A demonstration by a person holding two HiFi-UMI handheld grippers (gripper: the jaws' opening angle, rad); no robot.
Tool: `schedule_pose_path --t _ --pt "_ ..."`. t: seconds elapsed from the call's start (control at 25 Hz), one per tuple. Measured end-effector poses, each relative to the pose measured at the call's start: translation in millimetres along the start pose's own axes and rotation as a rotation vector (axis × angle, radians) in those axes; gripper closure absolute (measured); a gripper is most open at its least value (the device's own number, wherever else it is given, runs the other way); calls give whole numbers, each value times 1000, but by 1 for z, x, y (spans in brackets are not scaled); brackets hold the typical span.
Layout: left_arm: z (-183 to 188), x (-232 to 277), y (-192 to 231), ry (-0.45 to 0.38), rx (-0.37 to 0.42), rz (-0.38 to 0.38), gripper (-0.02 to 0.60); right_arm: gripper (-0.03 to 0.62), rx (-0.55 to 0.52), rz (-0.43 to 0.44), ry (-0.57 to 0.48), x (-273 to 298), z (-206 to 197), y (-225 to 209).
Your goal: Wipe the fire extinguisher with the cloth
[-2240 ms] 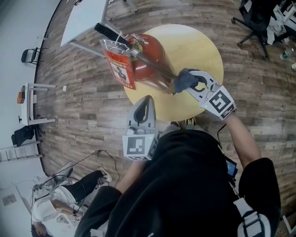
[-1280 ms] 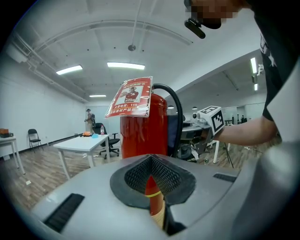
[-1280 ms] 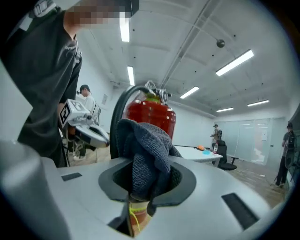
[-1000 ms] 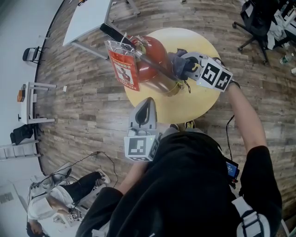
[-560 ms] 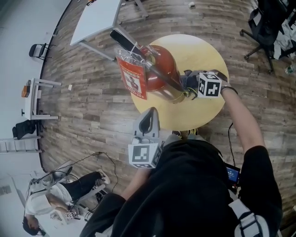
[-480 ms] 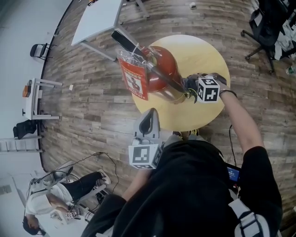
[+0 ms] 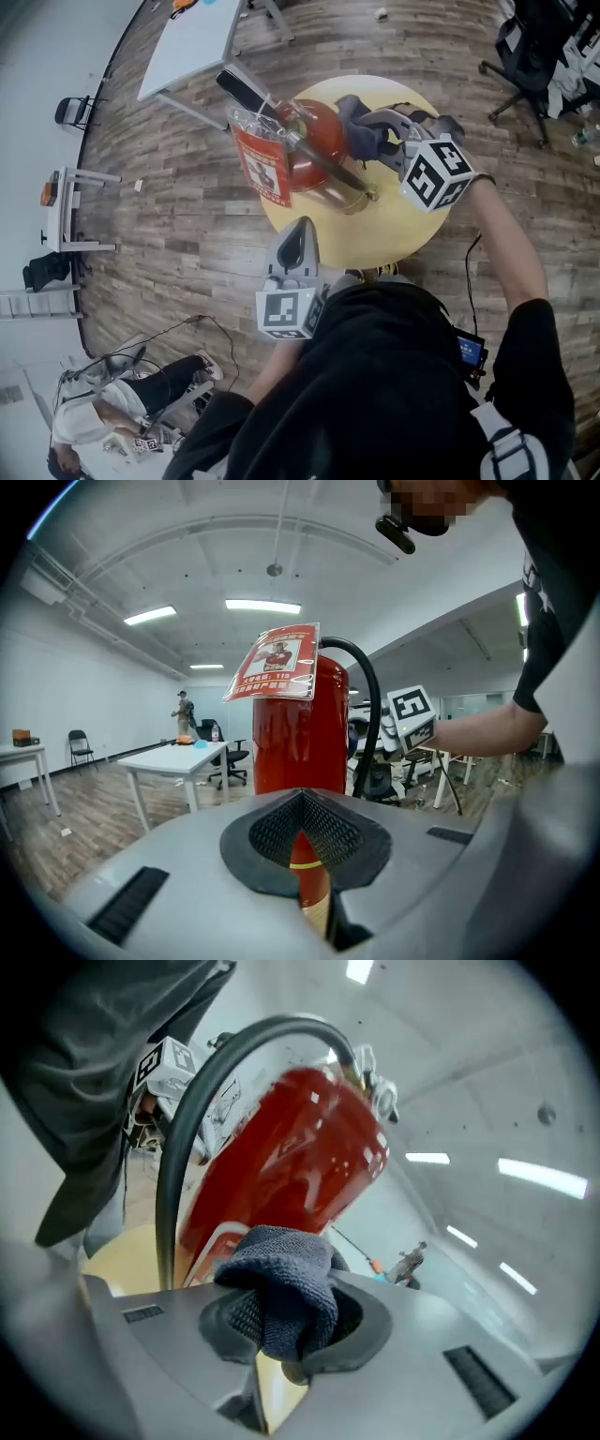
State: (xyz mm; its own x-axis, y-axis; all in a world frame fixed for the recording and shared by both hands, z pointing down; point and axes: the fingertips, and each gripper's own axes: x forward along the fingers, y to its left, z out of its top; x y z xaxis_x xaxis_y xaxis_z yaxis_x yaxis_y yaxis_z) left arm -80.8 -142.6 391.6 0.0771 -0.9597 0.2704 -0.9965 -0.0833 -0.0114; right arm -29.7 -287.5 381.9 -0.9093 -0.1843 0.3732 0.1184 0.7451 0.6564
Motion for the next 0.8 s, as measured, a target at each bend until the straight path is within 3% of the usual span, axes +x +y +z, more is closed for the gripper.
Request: schedule_pose_path --t 0.16,0.28,0.48,0.64,0.8 --pt "3 5 -3 -9 -7 -18 566 505 -165 -184 -13 -36 51 -42" --pt "2 8 -3 -5 -18 -21 566 505 -208 -225 -22 -48 68 -56" --pt "2 4 -5 -16 -12 -26 566 505 -189 -208 -1 -27 49 -54" --pt "-4 -4 2 1 -28 0 566 505 -293 -128 75 10 21 -37" --pt "-7 -11 12 12 -38 35 566 505 -303 -37 114 37 -7 -10"
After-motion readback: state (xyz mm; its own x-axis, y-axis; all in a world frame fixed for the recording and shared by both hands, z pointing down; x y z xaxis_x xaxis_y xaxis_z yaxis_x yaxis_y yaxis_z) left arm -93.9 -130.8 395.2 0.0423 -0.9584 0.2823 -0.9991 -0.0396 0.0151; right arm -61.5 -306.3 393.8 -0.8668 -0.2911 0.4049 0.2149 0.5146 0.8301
